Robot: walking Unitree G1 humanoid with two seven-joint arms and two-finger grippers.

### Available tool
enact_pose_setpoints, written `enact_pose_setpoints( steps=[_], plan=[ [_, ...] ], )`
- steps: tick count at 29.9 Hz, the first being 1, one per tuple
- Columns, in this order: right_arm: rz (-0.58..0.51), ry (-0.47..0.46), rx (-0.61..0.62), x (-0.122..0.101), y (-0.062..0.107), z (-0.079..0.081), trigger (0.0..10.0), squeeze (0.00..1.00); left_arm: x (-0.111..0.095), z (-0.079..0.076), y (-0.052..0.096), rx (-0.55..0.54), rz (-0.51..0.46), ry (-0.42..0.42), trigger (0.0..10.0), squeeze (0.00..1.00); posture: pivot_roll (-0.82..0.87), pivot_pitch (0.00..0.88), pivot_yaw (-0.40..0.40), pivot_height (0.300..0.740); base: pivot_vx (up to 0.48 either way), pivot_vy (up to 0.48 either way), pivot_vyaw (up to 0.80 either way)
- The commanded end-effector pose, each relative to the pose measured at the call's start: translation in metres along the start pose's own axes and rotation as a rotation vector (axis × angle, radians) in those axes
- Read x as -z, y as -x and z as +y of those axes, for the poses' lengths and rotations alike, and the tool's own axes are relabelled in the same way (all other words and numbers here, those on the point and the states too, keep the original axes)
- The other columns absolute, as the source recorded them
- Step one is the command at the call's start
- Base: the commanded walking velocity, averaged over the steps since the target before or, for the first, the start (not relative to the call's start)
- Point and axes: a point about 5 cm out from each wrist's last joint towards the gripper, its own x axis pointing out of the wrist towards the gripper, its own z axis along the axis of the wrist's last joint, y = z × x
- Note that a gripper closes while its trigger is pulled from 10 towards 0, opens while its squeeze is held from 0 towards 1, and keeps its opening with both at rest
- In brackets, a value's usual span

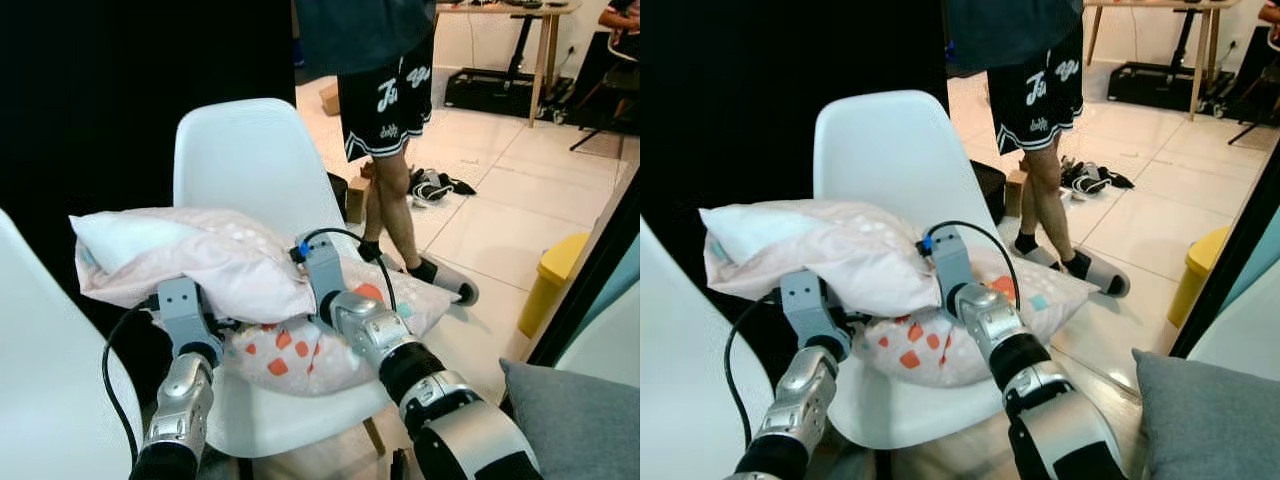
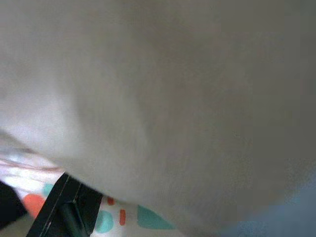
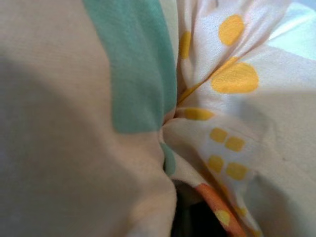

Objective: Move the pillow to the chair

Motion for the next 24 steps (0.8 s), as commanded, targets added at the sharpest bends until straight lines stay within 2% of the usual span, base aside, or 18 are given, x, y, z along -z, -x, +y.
enact_pose_setpoints(
  steps=[1, 2, 3, 5, 6, 7, 9, 10, 11, 12, 14, 15, 16, 17, 22, 24],
  plan=[
    [0.107, -0.047, 0.030, 0.028, 0.002, -0.009, 10.0, 0.00, 0.005, 0.005, 0.003, -0.016, 0.032, -0.011, 10.0, 0.00, -0.03, 0.098, 0.007, 0.538, 0.000, 0.000, 0.00],
    [0.095, -0.057, 0.028, 0.026, 0.003, -0.011, 10.0, 0.00, 0.006, 0.005, 0.003, -0.017, 0.033, -0.012, 10.0, 0.00, -0.03, 0.098, 0.007, 0.538, 0.000, 0.000, 0.00],
    [0.083, -0.069, 0.032, 0.023, 0.004, -0.014, 10.0, 1.00, 0.006, 0.006, 0.003, -0.019, 0.034, -0.011, 10.0, 0.00, -0.03, 0.098, 0.007, 0.538, 0.000, 0.000, 0.00],
    [0.067, -0.082, 0.045, 0.018, 0.007, -0.022, 10.0, 1.00, 0.006, 0.007, 0.004, -0.022, 0.035, -0.011, 10.0, 0.00, -0.03, 0.099, 0.006, 0.538, 0.000, 0.000, 0.00],
    [0.055, -0.089, 0.074, 0.013, 0.010, -0.033, 10.0, 1.00, 0.007, 0.007, 0.004, -0.025, 0.038, -0.012, 10.0, 0.00, -0.02, 0.099, 0.004, 0.538, 0.000, 0.000, 0.00],
    [0.055, -0.089, 0.074, 0.013, 0.010, -0.033, 10.0, 1.00, 0.007, 0.007, 0.004, -0.025, 0.038, -0.012, 10.0, 0.00, -0.02, 0.099, 0.004, 0.538, 0.000, 0.000, 0.00],
    [0.036, -0.102, 0.117, 0.008, 0.015, -0.046, 10.0, 1.00, 0.007, 0.008, 0.005, -0.027, 0.040, -0.013, 10.0, 0.00, -0.03, 0.100, 0.003, 0.538, 0.000, 0.000, 0.00],
    [0.036, -0.102, 0.117, 0.008, 0.015, -0.046, 10.0, 1.00, 0.007, 0.008, 0.005, -0.027, 0.040, -0.013, 10.0, 0.00, -0.03, 0.100, 0.003, 0.538, 0.000, 0.000, 0.00],
    [0.011, -0.112, 0.163, 0.001, 0.020, -0.059, 10.0, 1.00, 0.008, 0.009, 0.005, -0.029, 0.043, -0.013, 10.0, 0.00, -0.03, 0.100, 0.003, 0.538, 0.000, 0.000, 0.00],
    [-0.063, -0.130, 0.264, -0.015, 0.033, -0.086, 10.0, 1.00, 0.009, 0.010, 0.006, -0.034, 0.048, -0.015, 10.0, 0.00, -0.03, 0.100, 0.003, 0.538, 0.000, 0.000, 0.00],
    [-0.081, -0.134, 0.285, -0.019, 0.036, -0.091, 10.0, 1.00, 0.009, 0.010, 0.006, -0.036, 0.049, -0.016, 10.0, 0.00, -0.03, 0.100, 0.003, 0.538, 0.000, 0.000, 0.00],
    [-0.124, -0.163, 0.312, -0.026, 0.043, -0.102, 10.0, 0.60, 0.009, 0.010, 0.006, -0.036, 0.050, -0.016, 10.0, 0.00, -0.03, 0.100, 0.003, 0.538, 0.000, 0.000, 0.00],
    [-0.152, -0.185, 0.327, -0.031, 0.048, -0.109, 10.0, 0.60, 0.009, 0.010, 0.006, -0.036, 0.050, -0.016, 10.0, 0.00, -0.03, 0.100, 0.003, 0.538, 0.000, 0.000, 0.00],
    [-0.180, -0.206, 0.339, -0.037, 0.053, -0.115, 10.0, 0.00, 0.008, 0.010, 0.006, -0.037, 0.050, -0.016, 10.0, 0.00, -0.03, 0.100, 0.003, 0.538, 0.000, 0.000, 0.00],
    [-0.278, -0.319, 0.262, -0.053, 0.065, -0.126, 10.0, 0.00, 0.006, 0.010, 0.004, -0.039, 0.041, -0.016, 10.0, 0.00, -0.03, 0.100, 0.003, 0.538, 0.000, 0.000, 0.00],
    [-0.286, -0.321, 0.225, -0.056, 0.067, -0.127, 10.0, 0.00, 0.004, 0.011, 0.004, -0.046, 0.035, -0.016, 10.0, 0.00, -0.03, 0.100, 0.005, 0.538, 0.000, 0.000, 0.00]
  ],
)
